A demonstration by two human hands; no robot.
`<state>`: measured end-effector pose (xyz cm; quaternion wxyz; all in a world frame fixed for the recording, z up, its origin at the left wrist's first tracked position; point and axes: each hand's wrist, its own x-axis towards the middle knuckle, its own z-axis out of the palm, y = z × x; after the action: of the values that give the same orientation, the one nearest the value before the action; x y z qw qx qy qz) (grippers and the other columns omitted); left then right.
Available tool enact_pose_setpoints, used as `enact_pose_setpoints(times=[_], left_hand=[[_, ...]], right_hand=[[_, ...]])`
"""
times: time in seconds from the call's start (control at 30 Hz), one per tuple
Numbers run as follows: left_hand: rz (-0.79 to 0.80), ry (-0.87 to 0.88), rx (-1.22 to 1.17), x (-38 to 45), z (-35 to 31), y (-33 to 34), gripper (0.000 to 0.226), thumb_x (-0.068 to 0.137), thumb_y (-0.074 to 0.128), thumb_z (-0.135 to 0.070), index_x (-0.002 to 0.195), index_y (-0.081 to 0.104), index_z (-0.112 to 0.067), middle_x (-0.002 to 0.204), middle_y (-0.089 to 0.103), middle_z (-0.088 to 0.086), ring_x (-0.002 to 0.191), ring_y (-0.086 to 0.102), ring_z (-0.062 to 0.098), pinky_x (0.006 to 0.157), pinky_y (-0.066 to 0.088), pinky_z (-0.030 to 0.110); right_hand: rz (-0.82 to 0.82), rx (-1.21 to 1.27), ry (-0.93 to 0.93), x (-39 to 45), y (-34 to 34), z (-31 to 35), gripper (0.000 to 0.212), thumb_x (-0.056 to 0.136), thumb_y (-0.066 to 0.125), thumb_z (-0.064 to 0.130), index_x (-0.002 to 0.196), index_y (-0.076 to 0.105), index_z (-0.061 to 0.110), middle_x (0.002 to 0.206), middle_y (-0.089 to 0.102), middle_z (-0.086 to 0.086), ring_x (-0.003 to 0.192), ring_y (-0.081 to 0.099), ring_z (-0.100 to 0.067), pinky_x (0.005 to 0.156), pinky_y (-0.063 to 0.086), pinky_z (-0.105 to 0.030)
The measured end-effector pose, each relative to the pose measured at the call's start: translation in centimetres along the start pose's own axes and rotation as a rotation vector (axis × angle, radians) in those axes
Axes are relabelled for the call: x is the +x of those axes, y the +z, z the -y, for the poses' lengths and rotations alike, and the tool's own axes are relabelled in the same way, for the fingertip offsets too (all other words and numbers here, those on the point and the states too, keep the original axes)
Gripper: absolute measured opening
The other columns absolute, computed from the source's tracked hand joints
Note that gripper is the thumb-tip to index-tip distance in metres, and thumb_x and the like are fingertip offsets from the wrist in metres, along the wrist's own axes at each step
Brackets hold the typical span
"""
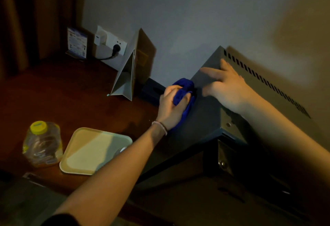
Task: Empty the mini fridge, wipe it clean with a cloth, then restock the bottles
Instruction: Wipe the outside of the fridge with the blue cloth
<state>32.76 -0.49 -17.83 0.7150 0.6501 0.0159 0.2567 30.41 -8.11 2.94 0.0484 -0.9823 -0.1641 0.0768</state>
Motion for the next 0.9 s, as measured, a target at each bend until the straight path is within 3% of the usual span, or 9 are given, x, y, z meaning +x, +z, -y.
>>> enact_pose_setpoints(times=[0.13, 0.37, 0.5, 0.63, 0.73, 0.8, 0.9], left_hand=[[0.026, -0.063, 0.069, 4.1, 3.3, 1.5, 0.051, 0.087, 0.05, -0.057, 0.112, 0.064, -0.015, 0.121, 0.052, 0.002, 0.112, 0.055, 0.02, 0.106, 0.039, 0.045], [0.066, -0.243, 0.178, 6.6, 8.8, 2.1, 0.049, 0.08, 0.043, -0.065, 0.102, 0.059, -0.025, 0.12, 0.048, 0.001, 0.109, 0.054, 0.023, 0.105, 0.038, 0.045], [0.091, -0.315, 0.222, 6.0, 10.8, 1.9, 0.052, 0.081, 0.042, -0.064, 0.101, 0.06, -0.02, 0.123, 0.05, 0.007, 0.111, 0.052, 0.026, 0.105, 0.036, 0.045], [0.112, -0.37, 0.248, 3.0, 12.8, 0.3, 0.039, 0.087, 0.045, -0.059, 0.099, 0.059, -0.024, 0.122, 0.05, 0.005, 0.113, 0.052, 0.025, 0.105, 0.037, 0.044], [0.06, -0.394, 0.195, -1.0, 14.4, -0.9, 0.011, 0.094, 0.051, -0.046, 0.091, 0.057, -0.037, 0.115, 0.049, -0.002, 0.109, 0.052, 0.025, 0.104, 0.038, 0.049], [0.026, -0.427, 0.168, -2.8, 14.4, -1.4, 0.012, 0.093, 0.052, -0.048, 0.091, 0.058, -0.037, 0.114, 0.05, -0.001, 0.108, 0.053, 0.027, 0.102, 0.039, 0.051], [0.035, -0.478, 0.172, -3.5, 13.4, -1.7, 0.034, 0.085, 0.049, -0.059, 0.099, 0.059, -0.03, 0.121, 0.049, 0.001, 0.111, 0.052, 0.031, 0.103, 0.039, 0.05]], right_hand=[[0.003, -0.001, -0.003, 0.0, 0.0, 0.2, 0.069, 0.088, 0.059, 0.029, 0.151, 0.034, 0.043, 0.167, -0.008, 0.0, 0.152, -0.012, -0.018, 0.12, -0.005, -0.048], [0.029, 0.018, 0.009, -0.5, -0.5, 0.3, 0.069, 0.088, 0.06, 0.031, 0.15, 0.033, 0.046, 0.166, -0.01, 0.006, 0.152, -0.012, -0.016, 0.121, -0.001, -0.047], [0.042, 0.016, 0.021, -0.6, -0.6, 0.5, 0.071, 0.089, 0.062, 0.031, 0.15, 0.031, 0.048, 0.166, -0.012, 0.007, 0.151, -0.014, -0.016, 0.12, -0.002, -0.047], [0.04, 0.01, 0.03, -0.7, -0.6, 0.5, 0.072, 0.087, 0.064, 0.035, 0.151, 0.031, 0.047, 0.166, -0.012, 0.006, 0.151, -0.014, -0.017, 0.12, -0.003, -0.046], [0.038, 0.002, 0.038, -0.7, -0.5, 0.5, 0.073, 0.086, 0.065, 0.035, 0.149, 0.032, 0.048, 0.166, -0.012, 0.005, 0.151, -0.014, -0.019, 0.12, -0.003, -0.048], [0.029, 0.006, 0.049, -0.7, -0.4, 0.6, 0.074, 0.085, 0.067, 0.034, 0.148, 0.033, 0.048, 0.166, -0.011, 0.005, 0.152, -0.013, -0.02, 0.12, -0.003, -0.049], [0.023, -0.004, 0.052, -0.6, -0.2, 0.8, 0.076, 0.083, 0.068, 0.032, 0.149, 0.035, 0.046, 0.167, -0.009, 0.002, 0.152, -0.012, -0.02, 0.12, -0.004, -0.05]])
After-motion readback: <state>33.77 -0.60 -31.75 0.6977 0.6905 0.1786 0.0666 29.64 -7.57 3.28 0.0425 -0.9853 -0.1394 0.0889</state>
